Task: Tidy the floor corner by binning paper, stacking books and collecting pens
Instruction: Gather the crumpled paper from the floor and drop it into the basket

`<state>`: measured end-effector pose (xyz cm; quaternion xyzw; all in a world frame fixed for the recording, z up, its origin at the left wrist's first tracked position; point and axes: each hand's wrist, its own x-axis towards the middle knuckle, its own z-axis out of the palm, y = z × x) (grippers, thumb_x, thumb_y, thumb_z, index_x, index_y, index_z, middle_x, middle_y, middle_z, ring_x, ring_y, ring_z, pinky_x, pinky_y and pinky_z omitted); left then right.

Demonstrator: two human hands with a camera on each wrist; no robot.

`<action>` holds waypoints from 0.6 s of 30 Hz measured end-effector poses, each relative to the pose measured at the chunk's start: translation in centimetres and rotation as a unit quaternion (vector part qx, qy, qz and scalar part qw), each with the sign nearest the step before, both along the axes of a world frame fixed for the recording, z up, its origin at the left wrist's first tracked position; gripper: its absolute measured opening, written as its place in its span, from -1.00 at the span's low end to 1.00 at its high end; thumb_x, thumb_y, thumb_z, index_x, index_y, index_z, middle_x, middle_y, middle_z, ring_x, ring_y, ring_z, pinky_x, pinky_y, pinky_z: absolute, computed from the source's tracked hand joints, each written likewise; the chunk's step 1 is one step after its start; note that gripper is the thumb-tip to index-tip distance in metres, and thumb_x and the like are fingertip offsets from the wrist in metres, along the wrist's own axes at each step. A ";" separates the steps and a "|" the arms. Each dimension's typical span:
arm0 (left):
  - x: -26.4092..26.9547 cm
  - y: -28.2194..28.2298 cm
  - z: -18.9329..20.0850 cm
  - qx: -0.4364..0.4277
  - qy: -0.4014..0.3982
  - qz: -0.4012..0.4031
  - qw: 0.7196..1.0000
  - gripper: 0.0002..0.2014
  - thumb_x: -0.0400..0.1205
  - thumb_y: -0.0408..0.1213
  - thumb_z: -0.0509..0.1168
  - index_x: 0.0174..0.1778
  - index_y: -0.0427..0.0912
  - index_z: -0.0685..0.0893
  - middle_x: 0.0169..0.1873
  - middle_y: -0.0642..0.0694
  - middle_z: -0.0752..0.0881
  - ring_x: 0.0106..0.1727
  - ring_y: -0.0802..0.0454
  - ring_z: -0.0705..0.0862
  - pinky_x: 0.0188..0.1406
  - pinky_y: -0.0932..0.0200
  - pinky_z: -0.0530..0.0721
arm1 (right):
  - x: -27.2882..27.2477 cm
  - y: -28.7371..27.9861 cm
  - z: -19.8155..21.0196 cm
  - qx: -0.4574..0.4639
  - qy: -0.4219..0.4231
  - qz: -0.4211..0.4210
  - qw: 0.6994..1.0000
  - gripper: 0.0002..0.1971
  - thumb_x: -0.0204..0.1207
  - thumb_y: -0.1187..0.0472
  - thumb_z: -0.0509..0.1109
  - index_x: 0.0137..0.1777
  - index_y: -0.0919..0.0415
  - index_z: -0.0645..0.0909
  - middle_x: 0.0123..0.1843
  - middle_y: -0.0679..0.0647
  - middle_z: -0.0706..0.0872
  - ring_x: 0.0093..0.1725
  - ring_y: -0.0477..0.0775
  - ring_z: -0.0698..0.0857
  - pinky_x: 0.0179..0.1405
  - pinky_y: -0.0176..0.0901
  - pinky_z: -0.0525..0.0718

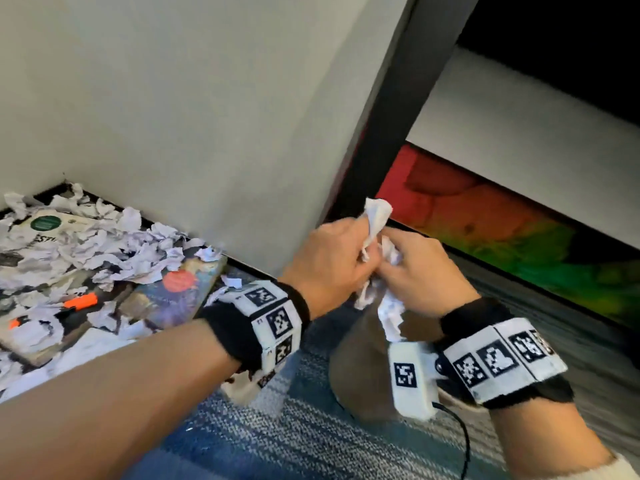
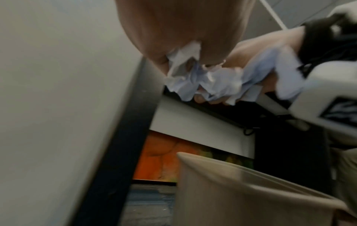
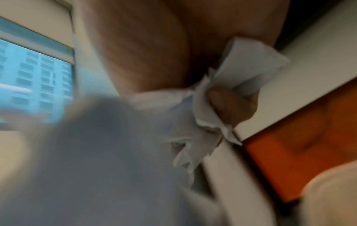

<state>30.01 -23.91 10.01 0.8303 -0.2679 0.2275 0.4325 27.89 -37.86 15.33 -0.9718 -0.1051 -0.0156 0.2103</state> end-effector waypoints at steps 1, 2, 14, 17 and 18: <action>0.1 -1.7 0.3 0.025 0.030 -0.012 0.999 -0.76 0.65 -0.18 0.14 -0.04 -0.28 0.59 -0.33 -0.02 0.48 -0.31 -0.09 0.50 -0.28 0.16 0.34 | 0.2 -1.7 0.0 -0.009 -0.018 -0.030 0.999 -0.85 0.57 0.09 0.26 -0.18 0.10 0.56 -0.21 0.08 0.75 -0.11 0.22 0.67 -0.11 0.08 0.63; 0.3 -3.6 0.5 0.046 0.065 -0.027 0.996 -0.78 0.67 -0.18 0.16 0.03 -0.27 0.58 -0.28 -0.08 0.55 -0.24 -0.15 0.57 -0.25 0.10 0.41 | 0.4 -3.6 -0.3 -0.021 -0.033 -0.067 0.997 -0.85 0.57 0.10 0.26 -0.15 0.15 0.55 -0.17 0.14 0.73 -0.09 0.28 0.66 -0.09 0.12 0.62; 2.0 -12.8 -5.4 0.163 0.285 -0.097 0.940 -0.44 0.62 0.34 0.07 0.16 -0.07 0.64 0.26 -0.22 0.56 0.32 -0.18 0.55 0.35 -0.09 0.51 | -2.3 -13.6 -7.1 -0.021 0.057 -0.183 0.981 -0.79 0.54 0.18 0.38 0.16 0.02 0.67 0.08 0.07 0.78 0.15 0.13 0.69 0.11 -0.13 0.58; 2.4 -12.0 -4.7 0.174 0.161 -0.037 0.971 -0.65 0.67 0.06 0.23 -0.31 -0.08 0.63 0.02 -0.15 0.61 0.18 -0.15 0.60 0.16 -0.01 0.59 | -2.8 -15.2 -7.3 -0.063 -0.020 -0.257 0.964 -0.79 0.52 0.16 0.42 0.15 0.04 0.66 0.13 0.15 0.70 0.19 0.22 0.66 0.18 -0.05 0.58; 2.4 -11.6 -4.4 0.184 0.143 0.002 0.972 -0.75 0.66 -0.03 0.28 -0.20 -0.12 0.65 0.05 -0.14 0.57 0.16 -0.16 0.60 0.11 -0.03 0.60 | -2.9 -15.6 -7.4 -0.083 -0.019 -0.289 0.953 -0.70 0.53 0.13 0.41 0.25 0.07 0.60 0.22 0.20 0.62 0.25 0.28 0.60 0.22 -0.01 0.54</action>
